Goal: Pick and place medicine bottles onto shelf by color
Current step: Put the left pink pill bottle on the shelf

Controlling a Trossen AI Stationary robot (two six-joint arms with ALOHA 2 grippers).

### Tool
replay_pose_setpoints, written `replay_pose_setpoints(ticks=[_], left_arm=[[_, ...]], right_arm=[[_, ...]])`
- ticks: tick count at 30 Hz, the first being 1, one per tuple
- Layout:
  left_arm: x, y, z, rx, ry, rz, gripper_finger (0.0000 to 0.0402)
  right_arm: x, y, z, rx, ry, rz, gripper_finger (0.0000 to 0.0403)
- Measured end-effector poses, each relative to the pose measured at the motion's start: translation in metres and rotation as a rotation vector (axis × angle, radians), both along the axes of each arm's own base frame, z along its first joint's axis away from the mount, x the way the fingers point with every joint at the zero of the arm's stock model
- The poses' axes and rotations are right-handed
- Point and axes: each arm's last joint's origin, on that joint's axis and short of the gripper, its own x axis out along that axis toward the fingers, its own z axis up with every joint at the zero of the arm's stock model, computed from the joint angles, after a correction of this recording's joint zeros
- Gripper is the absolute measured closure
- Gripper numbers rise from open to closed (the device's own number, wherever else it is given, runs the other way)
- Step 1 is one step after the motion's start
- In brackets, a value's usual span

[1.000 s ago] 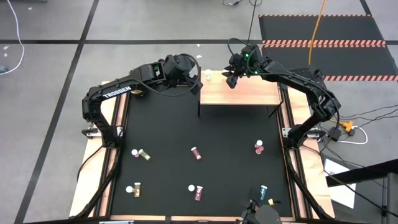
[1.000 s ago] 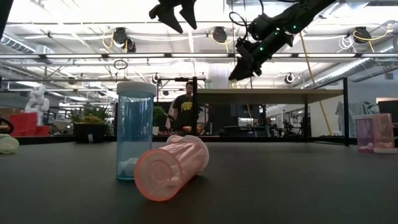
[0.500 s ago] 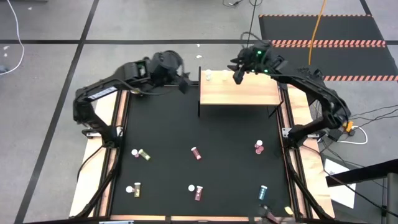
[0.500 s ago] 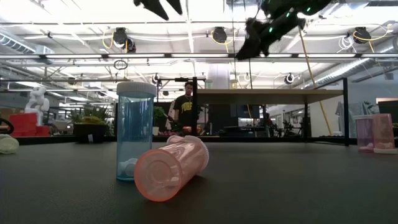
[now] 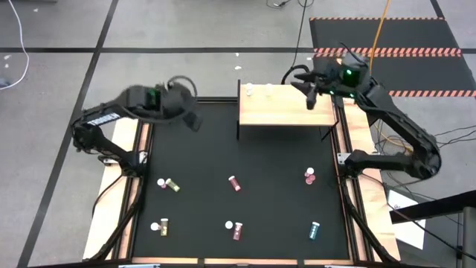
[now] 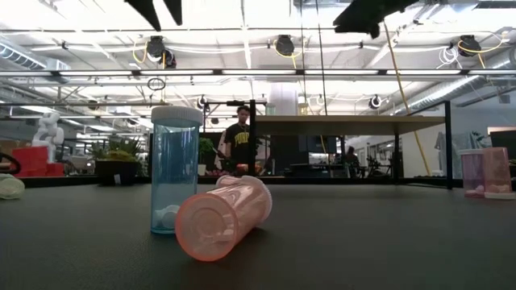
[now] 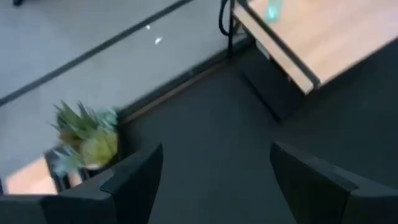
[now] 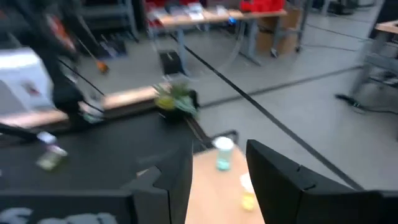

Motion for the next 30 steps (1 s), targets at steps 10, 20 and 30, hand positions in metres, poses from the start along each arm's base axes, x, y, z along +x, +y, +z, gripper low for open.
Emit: replay_pose_setpoints(ticks=[10,20,30], left_arm=[[0.009,-0.036,-0.052,-0.122,-0.001,0.133,0.0103],[0.007,-0.044,-0.057,-0.350,-0.053,0.275,0.0103],[-0.008,-0.077,-0.073,-0.386,0.040,0.258,0.0103]], right_arm=[[-0.022,0.036,-0.037,0.107,-0.056,0.039,0.0257],[-0.016,0.061,-0.066,0.178,-0.024,0.165,0.0257],[-0.013,0.083,-0.080,0.283,-0.024,0.262,0.0257]])
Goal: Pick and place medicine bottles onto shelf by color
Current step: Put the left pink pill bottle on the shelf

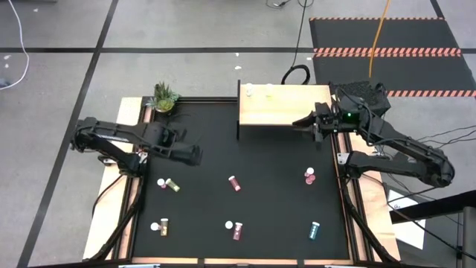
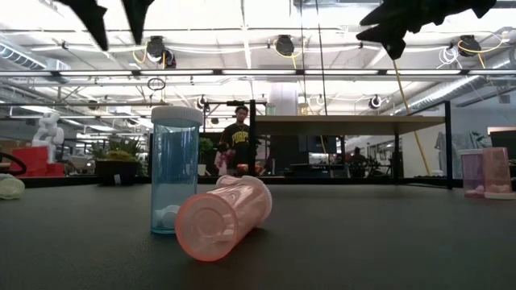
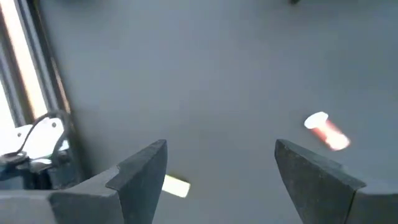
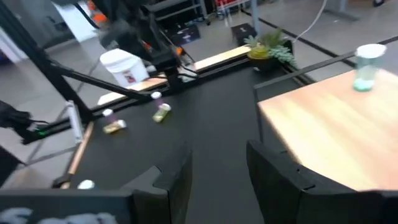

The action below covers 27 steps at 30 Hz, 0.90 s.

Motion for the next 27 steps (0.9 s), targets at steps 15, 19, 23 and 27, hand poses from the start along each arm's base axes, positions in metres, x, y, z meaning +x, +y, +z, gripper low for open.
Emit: replay_pose_setpoints(ticks=[15,19,23,27], left_arm=[[-0.070,-0.048,-0.076,-0.061,-0.242,-0.355,0.0110],[-0.063,-0.058,-0.089,-0.048,-0.423,-0.363,0.0135],[-0.060,-0.053,-0.103,-0.195,-0.387,-0.273,0.0157],[-0.067,-0.056,-0.107,-0.343,-0.265,-0.288,0.0174]], right_arm=[[0.032,0.001,0.006,0.080,-0.115,-0.190,0.0257],[0.051,0.003,-0.002,0.180,-0.102,-0.173,0.0257],[0.069,0.016,-0.006,0.192,-0.123,-0.127,0.0257],[0.079,0.028,-0.007,0.143,-0.144,-0.152,0.0257]])
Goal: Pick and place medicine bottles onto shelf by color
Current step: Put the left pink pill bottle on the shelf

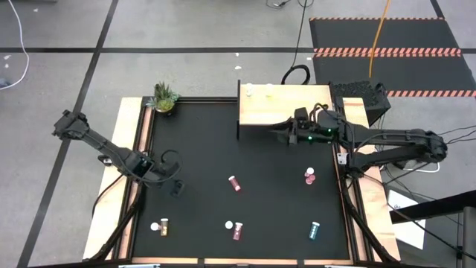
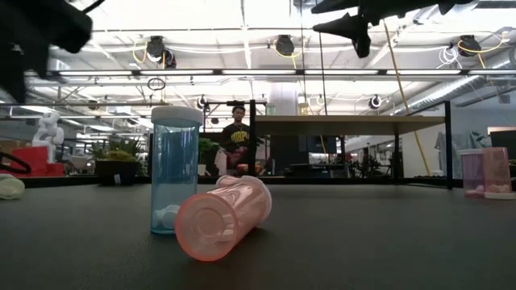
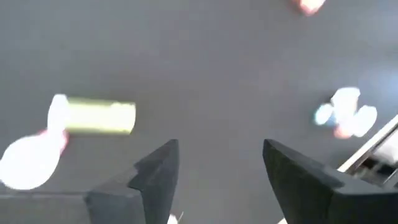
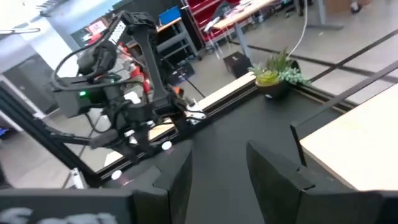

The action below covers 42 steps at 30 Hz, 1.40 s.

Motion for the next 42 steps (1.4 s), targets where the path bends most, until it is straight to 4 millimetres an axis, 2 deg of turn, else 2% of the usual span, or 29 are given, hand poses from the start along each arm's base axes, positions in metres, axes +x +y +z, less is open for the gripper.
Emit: replay_pose_setpoints(ticks=[4,10,19,24,28,36,39,42], left_arm=[[-0.009,-0.017,0.000,-0.044,0.011,-0.076,0.0188],[-0.028,-0.046,0.004,-0.080,-0.003,-0.094,0.0203],[-0.057,-0.082,-0.018,0.048,0.096,-0.262,0.0215],[-0.068,-0.082,-0.027,0.220,0.090,-0.228,0.0215],[-0.075,-0.072,-0.035,0.392,0.126,-0.153,0.0215],[-0.075,-0.060,-0.046,0.540,0.171,-0.194,0.0212],[-0.076,-0.057,-0.051,0.549,0.172,-0.175,0.0188],[-0.078,-0.054,-0.056,0.560,0.176,-0.161,0.0145]], right_arm=[[0.001,0.006,0.000,-0.031,0.006,0.013,0.0257],[-0.005,0.011,0.003,-0.052,0.008,0.051,0.0257],[-0.009,0.013,0.004,-0.114,0.031,0.069,0.0257],[-0.010,0.012,0.002,-0.150,0.053,0.074,0.0257],[-0.010,0.012,0.002,-0.149,0.053,0.074,0.0257],[-0.010,0.012,0.002,-0.130,0.054,0.071,0.0257],[-0.010,0.012,0.002,-0.128,0.054,0.070,0.0257],[-0.010,0.012,0.002,-0.127,0.053,0.070,0.0257]])
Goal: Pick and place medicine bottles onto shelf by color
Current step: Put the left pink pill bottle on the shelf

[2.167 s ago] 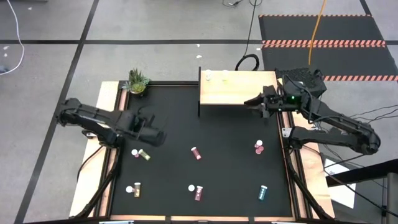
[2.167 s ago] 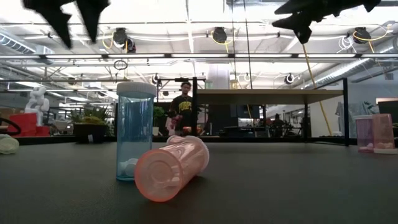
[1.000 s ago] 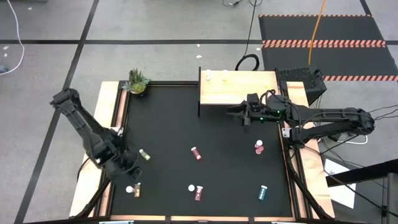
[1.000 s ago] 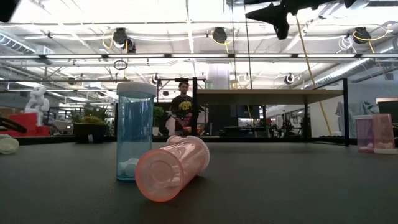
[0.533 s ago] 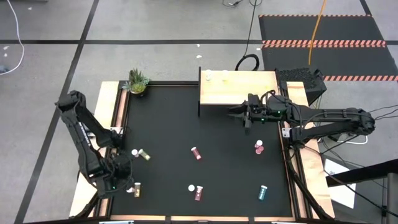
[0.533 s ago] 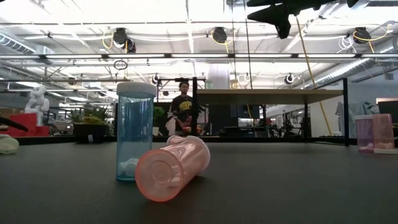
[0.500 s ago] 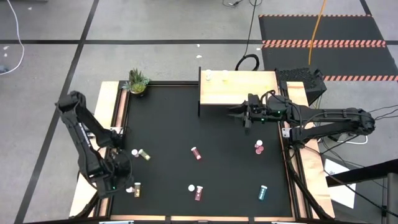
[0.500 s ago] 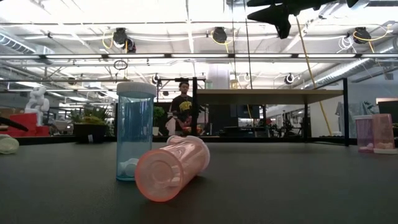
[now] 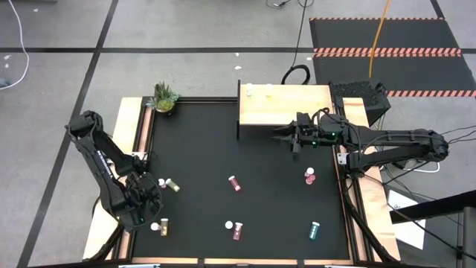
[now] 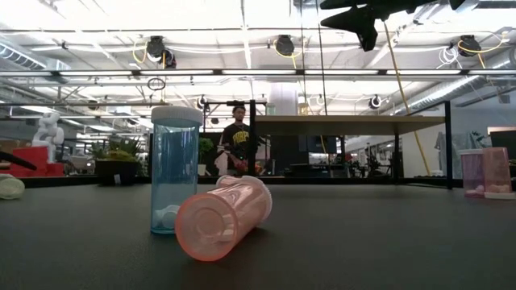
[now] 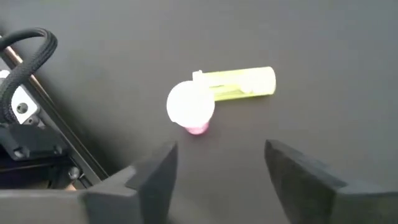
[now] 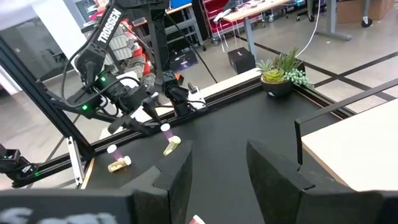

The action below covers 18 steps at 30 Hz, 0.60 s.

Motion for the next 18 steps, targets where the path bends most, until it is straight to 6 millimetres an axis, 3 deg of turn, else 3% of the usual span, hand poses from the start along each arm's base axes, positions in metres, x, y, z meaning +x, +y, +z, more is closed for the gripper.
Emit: replay_pose_setpoints(ticks=[5,8,12,18], left_arm=[[-0.0017,0.0035,-0.0055,0.024,0.018,-0.020,0.0067],[-0.0018,0.0020,-0.0066,0.019,0.033,-0.030,0.0043],[0.0002,0.0025,-0.0074,0.023,0.036,-0.014,0.0049],[0.0065,0.0064,-0.0073,0.020,0.039,0.034,0.0096]], right_arm=[[0.0000,0.0000,0.0000,0.005,-0.001,-0.001,0.0257],[0.0000,0.0000,0.0000,0.007,-0.001,-0.001,0.0257],[0.0000,0.0000,0.0000,0.005,-0.001,-0.001,0.0257],[0.0000,0.0000,0.0001,0.003,-0.001,0.000,0.0257]])
